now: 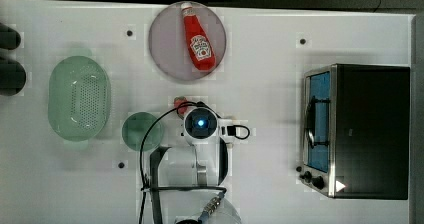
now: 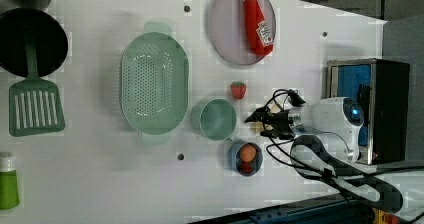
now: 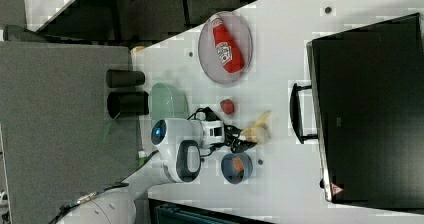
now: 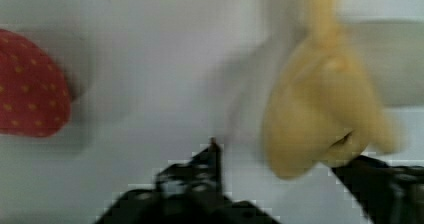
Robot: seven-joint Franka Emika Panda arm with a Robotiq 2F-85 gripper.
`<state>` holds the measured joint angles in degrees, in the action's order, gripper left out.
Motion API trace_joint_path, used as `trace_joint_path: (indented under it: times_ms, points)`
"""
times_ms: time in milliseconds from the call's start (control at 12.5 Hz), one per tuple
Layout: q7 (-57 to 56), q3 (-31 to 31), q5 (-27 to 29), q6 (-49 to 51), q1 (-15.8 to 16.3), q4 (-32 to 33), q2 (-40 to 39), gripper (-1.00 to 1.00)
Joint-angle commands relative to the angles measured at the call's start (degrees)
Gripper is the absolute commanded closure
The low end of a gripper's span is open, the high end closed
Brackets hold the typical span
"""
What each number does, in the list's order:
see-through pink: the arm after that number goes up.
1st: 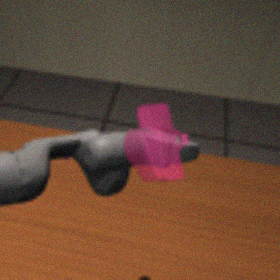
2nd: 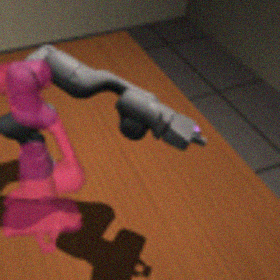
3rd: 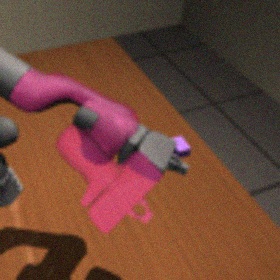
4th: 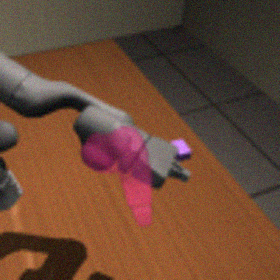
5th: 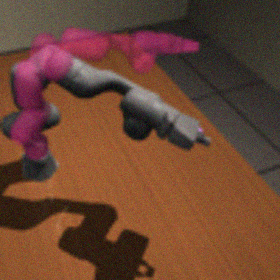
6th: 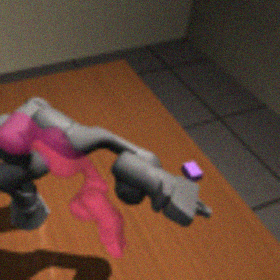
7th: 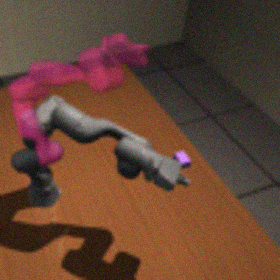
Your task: Pick banana from table and place on oven.
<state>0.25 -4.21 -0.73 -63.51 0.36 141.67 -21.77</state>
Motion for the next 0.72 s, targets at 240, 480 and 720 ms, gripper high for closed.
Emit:
trace_joint_path:
  times_ms: [240,480,720]
  points:
    - [0.0,0.2,0.0,-0.6,-0.7,-1.8,2.3,0.48]
    - [0.0,0.2,0.3,-0.7,-0.7,-2.0,4.5,0.50]
    - [0.0,0.2,0.3,3.8,-0.8,-2.0,13.8,0.50]
